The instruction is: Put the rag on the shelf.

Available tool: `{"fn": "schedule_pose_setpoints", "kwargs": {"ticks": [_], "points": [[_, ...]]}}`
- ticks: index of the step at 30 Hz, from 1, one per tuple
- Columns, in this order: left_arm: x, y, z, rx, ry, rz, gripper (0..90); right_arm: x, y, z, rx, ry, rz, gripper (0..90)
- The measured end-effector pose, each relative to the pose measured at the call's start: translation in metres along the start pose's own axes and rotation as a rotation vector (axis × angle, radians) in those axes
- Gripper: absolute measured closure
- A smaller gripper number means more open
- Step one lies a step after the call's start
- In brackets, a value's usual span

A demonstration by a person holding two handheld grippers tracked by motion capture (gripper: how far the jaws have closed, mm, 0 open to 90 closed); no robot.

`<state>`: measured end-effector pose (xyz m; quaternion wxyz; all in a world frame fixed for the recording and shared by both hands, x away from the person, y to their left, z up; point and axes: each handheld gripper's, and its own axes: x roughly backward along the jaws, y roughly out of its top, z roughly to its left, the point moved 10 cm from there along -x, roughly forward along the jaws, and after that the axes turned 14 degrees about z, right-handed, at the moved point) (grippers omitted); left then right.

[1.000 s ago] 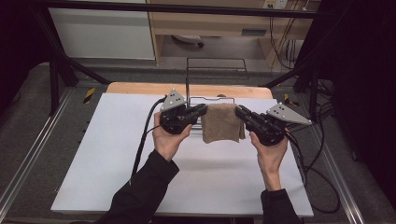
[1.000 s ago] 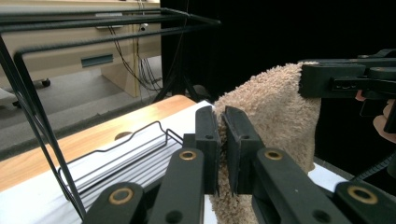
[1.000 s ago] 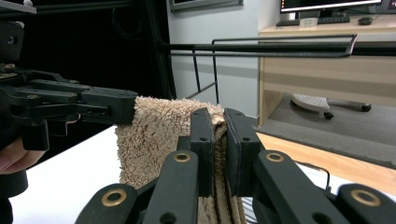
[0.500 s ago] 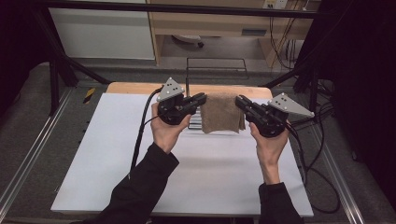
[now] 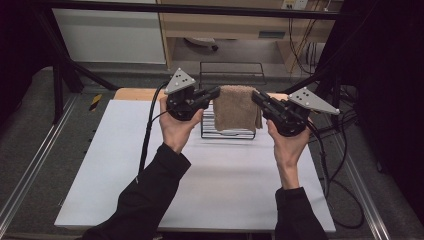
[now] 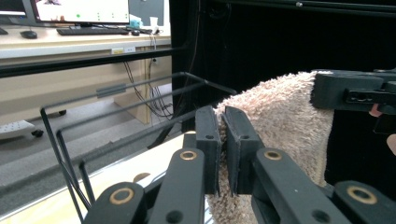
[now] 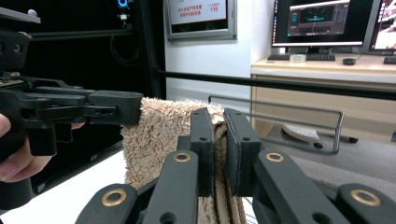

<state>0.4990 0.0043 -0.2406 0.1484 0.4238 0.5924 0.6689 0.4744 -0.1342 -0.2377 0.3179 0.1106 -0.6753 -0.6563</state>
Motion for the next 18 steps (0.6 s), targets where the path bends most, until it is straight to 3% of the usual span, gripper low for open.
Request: {"fn": "schedule_pose_setpoints", "kwargs": {"ticks": [18], "points": [[0.008, 0.040, 0.009, -0.024, 0.028, -0.053, 84.5, -0.002, 0.043, -0.005, 0.024, -0.031, -0.046, 82.8]]}}
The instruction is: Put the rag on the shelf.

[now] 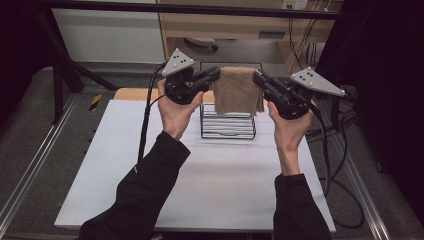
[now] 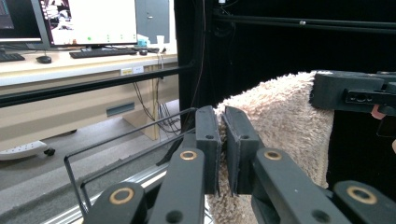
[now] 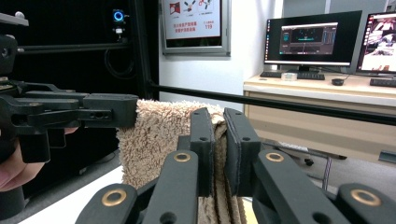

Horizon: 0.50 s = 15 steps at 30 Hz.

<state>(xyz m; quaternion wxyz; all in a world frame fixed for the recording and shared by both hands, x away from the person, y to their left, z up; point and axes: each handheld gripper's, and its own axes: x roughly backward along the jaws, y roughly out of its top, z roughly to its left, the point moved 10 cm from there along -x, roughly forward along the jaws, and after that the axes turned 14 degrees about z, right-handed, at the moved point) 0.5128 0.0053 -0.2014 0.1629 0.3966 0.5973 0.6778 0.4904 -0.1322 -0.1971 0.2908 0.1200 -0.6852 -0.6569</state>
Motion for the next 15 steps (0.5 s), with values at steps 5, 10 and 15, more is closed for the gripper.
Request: {"fn": "schedule_pose_setpoints", "kwargs": {"ticks": [5, 10, 15], "points": [[-0.001, 0.007, 0.004, 0.007, -0.002, -0.010, 84.5, -0.003, 0.009, -0.002, 0.004, -0.009, -0.007, 82.8], [-0.002, 0.017, 0.010, 0.008, 0.007, -0.013, 84.5, -0.006, 0.018, -0.003, 0.015, -0.015, -0.011, 82.8], [-0.004, 0.024, 0.018, 0.006, 0.022, -0.011, 84.5, -0.012, 0.025, -0.005, 0.019, -0.017, -0.014, 82.8]]}}
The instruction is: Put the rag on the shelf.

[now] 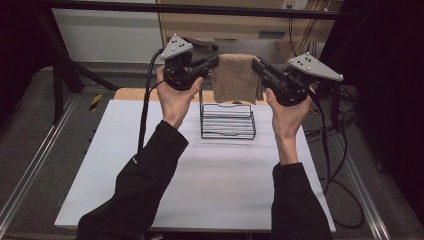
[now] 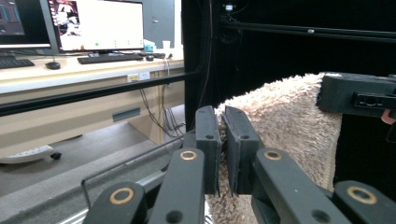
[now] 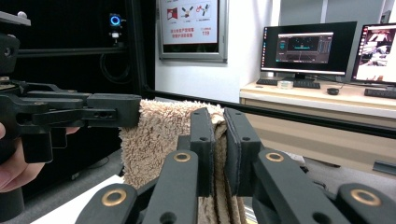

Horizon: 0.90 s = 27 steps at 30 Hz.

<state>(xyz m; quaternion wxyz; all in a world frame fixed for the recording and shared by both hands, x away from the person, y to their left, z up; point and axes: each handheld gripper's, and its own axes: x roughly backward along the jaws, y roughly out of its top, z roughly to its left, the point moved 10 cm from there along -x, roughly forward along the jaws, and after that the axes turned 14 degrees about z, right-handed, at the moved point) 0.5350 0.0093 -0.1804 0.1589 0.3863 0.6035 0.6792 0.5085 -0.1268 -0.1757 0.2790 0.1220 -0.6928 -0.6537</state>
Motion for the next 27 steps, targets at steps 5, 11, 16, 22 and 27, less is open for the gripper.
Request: {"fn": "schedule_pose_setpoints", "kwargs": {"ticks": [5, 11, 16, 22, 27], "points": [[-0.002, 0.008, 0.008, -0.002, 0.015, 0.003, 84.6, -0.007, 0.006, -0.001, -0.006, 0.008, -0.013, 82.8], [-0.005, 0.017, 0.015, -0.007, 0.027, 0.009, 84.6, -0.013, 0.014, -0.004, -0.007, 0.004, -0.019, 82.8], [-0.009, 0.023, 0.020, -0.002, 0.034, 0.005, 84.6, -0.019, 0.022, -0.009, -0.005, -0.007, -0.015, 82.8], [-0.017, 0.026, 0.028, -0.004, 0.048, 0.011, 84.6, -0.029, 0.024, -0.017, -0.009, -0.010, -0.013, 82.8], [-0.024, 0.026, 0.034, 0.012, 0.045, 0.013, 84.6, -0.037, 0.024, -0.023, -0.011, -0.014, -0.008, 82.8]]}}
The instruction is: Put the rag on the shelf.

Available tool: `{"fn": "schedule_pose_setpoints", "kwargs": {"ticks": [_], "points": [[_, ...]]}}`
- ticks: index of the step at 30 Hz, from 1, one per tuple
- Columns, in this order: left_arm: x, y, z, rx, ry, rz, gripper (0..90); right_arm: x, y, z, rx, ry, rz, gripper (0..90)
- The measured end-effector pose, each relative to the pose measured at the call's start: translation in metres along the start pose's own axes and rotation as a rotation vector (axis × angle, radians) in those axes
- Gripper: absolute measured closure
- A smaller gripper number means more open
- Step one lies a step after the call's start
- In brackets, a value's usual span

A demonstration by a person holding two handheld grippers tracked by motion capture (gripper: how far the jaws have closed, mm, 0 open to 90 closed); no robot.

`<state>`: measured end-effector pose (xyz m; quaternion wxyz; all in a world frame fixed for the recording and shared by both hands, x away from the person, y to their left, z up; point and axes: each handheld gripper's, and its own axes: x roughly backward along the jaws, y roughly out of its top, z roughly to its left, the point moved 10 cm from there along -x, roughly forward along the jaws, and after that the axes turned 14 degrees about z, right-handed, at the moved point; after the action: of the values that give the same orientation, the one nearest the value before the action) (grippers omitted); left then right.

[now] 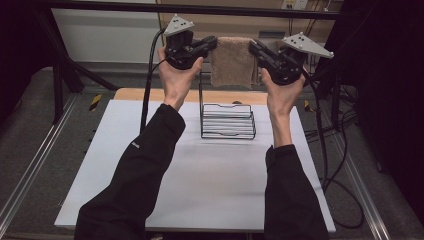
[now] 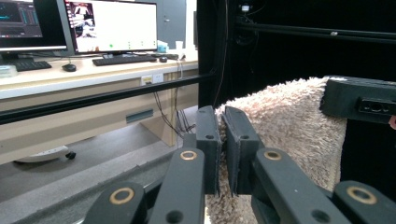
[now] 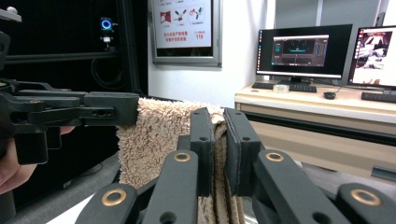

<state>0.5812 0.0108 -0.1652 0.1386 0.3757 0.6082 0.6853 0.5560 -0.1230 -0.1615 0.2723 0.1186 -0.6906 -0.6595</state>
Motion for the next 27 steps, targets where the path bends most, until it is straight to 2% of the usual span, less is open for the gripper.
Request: {"fn": "schedule_pose_setpoints", "kwargs": {"ticks": [5, 10, 15, 20, 27], "points": [[-0.007, 0.001, 0.006, 0.004, -0.006, -0.003, 84.6, -0.009, -0.001, -0.007, -0.012, 0.003, 0.011, 82.8], [-0.015, -0.001, 0.012, -0.003, 0.016, 0.008, 84.6, -0.018, -0.002, -0.013, -0.016, -0.003, 0.027, 82.8], [-0.019, -0.003, 0.017, 0.011, 0.012, 0.005, 84.6, -0.027, -0.004, -0.017, -0.005, -0.009, 0.040, 82.8], [-0.023, -0.005, 0.022, 0.007, 0.023, 0.005, 84.6, -0.035, -0.005, -0.020, -0.010, -0.006, 0.042, 82.8], [-0.029, -0.016, 0.025, -0.004, 0.025, 0.024, 84.6, -0.041, -0.014, -0.021, -0.001, -0.015, 0.069, 82.8]]}}
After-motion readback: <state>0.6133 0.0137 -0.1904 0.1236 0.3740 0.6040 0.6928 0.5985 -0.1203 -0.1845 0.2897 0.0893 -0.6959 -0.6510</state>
